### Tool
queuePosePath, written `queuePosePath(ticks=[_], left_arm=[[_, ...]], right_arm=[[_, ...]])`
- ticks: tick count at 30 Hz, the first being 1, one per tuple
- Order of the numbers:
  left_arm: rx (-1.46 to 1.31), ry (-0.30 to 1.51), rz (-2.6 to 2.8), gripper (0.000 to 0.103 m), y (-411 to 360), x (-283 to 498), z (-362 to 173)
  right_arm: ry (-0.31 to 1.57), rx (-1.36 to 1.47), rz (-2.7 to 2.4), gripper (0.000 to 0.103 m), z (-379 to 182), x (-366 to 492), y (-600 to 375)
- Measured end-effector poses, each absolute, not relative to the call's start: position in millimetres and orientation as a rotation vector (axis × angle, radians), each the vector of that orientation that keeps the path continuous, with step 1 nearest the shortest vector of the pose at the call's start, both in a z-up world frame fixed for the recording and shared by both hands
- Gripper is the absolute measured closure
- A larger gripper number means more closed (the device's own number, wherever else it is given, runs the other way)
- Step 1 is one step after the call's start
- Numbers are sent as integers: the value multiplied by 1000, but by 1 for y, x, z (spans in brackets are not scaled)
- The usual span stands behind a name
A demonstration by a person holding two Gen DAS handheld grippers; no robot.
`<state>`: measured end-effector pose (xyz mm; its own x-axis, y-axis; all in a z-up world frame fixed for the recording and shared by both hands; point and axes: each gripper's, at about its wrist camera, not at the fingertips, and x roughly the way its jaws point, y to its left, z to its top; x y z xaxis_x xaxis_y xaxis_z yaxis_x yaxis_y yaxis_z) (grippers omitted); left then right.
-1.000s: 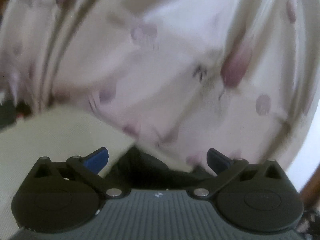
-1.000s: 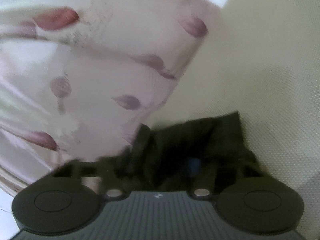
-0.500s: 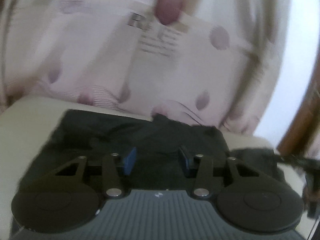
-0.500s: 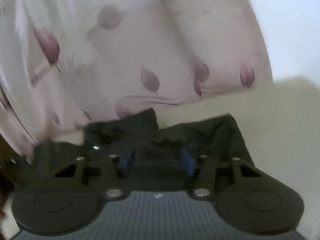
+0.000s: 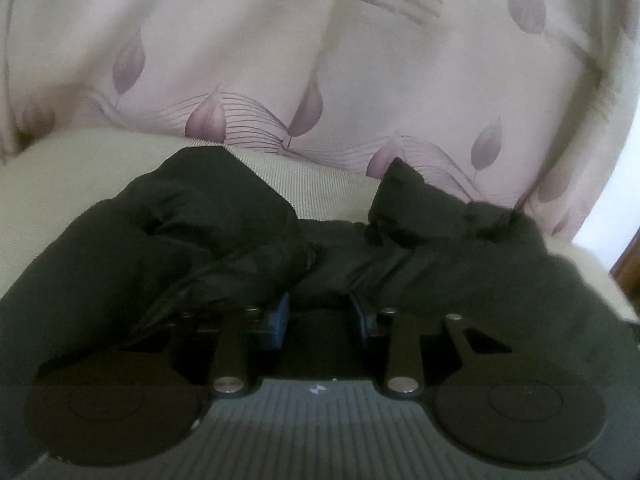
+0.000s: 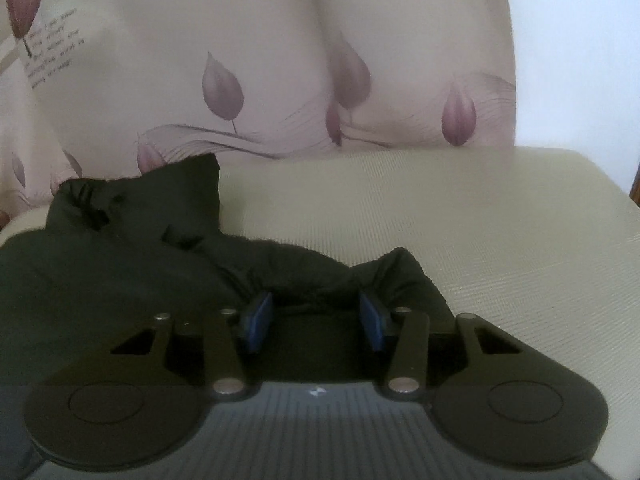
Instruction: Fold large clothes
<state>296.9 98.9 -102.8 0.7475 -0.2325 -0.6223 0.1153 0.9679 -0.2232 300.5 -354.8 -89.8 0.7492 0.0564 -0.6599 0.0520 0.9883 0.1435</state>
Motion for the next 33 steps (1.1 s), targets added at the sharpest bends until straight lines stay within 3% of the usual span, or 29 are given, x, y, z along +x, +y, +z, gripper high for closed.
queuePosePath(ticks=[9,17,26,31,33], left_arm=[[-268,668,-205,70,114,295,-126],[-449,701,-181,90,138,305,-138],[-480,685,-154,91,141,303,-139],[-256,659,-98,91,118,290,-112],[-225,623,-115,71,115,281,-95]], right_arm=[[703,136,6,57,-99,297,-353],[700,74,-13,56,-98,301,-345],[693,47,-26,55,-99,301,-343],[696,48,-24,53,-95,300,-342],[707,101,-12,52,-89,301,-352]])
